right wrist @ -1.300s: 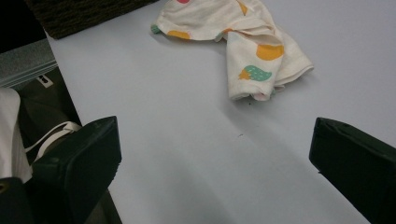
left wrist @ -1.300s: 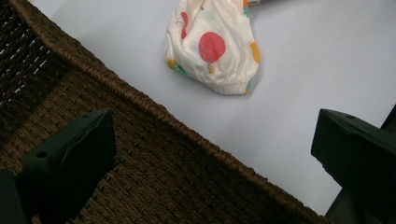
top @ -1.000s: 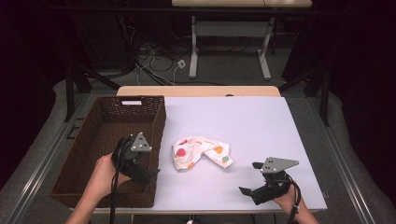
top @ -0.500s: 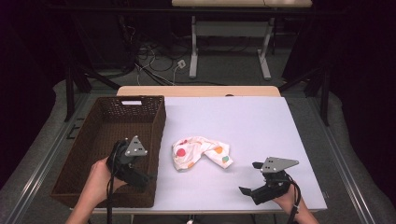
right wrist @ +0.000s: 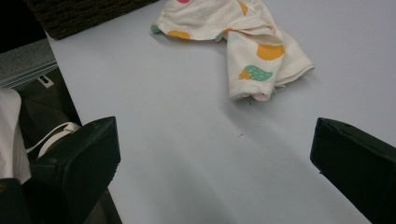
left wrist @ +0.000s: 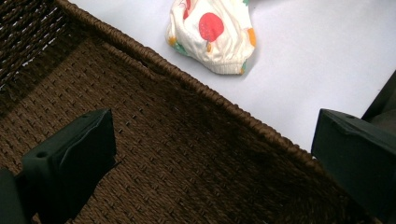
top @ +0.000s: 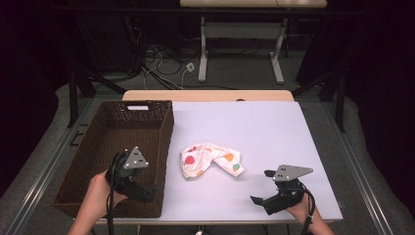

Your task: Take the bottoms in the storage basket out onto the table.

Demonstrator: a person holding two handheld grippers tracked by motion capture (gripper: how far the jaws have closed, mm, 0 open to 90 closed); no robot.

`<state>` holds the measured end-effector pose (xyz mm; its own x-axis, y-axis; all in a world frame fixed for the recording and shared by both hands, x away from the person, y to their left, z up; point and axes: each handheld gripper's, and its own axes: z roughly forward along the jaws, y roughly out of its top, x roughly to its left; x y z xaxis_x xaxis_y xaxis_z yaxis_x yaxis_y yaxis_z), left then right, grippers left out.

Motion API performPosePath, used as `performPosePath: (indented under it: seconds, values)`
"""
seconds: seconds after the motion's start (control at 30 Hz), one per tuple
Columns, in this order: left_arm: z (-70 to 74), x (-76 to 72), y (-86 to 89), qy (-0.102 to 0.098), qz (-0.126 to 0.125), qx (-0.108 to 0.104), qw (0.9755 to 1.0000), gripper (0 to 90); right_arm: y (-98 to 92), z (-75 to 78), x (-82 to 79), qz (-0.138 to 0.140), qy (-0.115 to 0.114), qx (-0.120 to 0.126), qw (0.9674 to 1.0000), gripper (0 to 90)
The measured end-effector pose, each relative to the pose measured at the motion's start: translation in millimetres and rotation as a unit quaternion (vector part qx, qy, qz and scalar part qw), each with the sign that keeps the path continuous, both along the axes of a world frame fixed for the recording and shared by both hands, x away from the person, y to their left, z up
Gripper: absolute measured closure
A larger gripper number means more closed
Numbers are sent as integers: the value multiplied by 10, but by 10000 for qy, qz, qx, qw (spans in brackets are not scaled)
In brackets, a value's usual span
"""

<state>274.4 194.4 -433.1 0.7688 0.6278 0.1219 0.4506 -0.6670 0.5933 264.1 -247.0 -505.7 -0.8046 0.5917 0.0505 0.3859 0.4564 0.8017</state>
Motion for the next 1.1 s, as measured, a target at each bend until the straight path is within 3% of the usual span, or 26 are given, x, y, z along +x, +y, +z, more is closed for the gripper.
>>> performPosePath:
  seconds: [0.53,0.9,1.1]
  values:
    - [-48,-101,145,-54,157,-43,9999,0,2,-3,3,16,11,-9,10000,13]
    - [-62,-176,242,-107,265,-312,9991,0,0,-2,3,23,15,-10,10000,13]
    - [-78,-239,283,-252,363,-412,9982,0,0,-3,4,37,8,-29,10000,14]
